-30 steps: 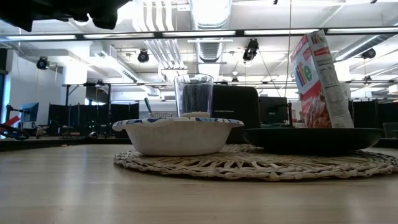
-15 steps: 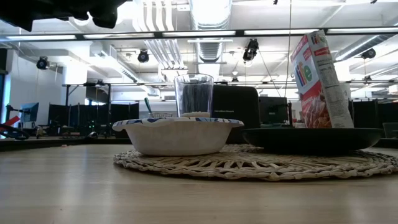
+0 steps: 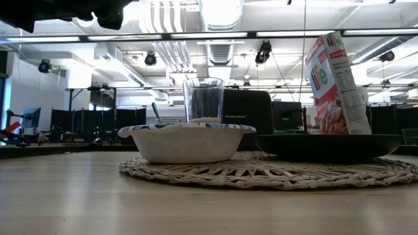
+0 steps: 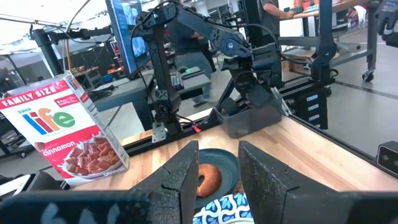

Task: Arrange a breakfast setting
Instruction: Put the apple on the top of the brown place mat

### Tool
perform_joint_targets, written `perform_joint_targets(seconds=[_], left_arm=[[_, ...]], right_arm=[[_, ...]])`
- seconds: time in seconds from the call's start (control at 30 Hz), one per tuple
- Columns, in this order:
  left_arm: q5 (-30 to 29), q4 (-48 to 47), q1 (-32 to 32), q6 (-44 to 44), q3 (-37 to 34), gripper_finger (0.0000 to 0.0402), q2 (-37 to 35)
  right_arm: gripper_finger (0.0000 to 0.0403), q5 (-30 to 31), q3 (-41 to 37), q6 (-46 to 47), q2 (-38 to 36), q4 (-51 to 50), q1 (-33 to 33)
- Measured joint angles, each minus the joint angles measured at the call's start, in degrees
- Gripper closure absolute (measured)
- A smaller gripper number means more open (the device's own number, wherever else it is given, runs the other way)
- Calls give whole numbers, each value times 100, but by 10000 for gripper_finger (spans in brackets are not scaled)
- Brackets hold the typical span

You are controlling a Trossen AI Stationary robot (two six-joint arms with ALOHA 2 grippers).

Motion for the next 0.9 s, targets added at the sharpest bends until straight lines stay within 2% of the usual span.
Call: perform_joint_targets(seconds=[0.3,0.57,0.77,0.9], left_arm=[[0,-5,0,0,0,306,2],[2,-6,0,-4,0,306,2],[2,-4,0,-20,0,306,2],[2,-7,0,-20,0,306,1]], right_arm=[[200,-194,-2,440,-934,60,2],[200,-21,6,880,-1828,81,-51],[200,587,7,1498,-2252,103,-227],[200,1469,8,1670,-2471,122,-401]])
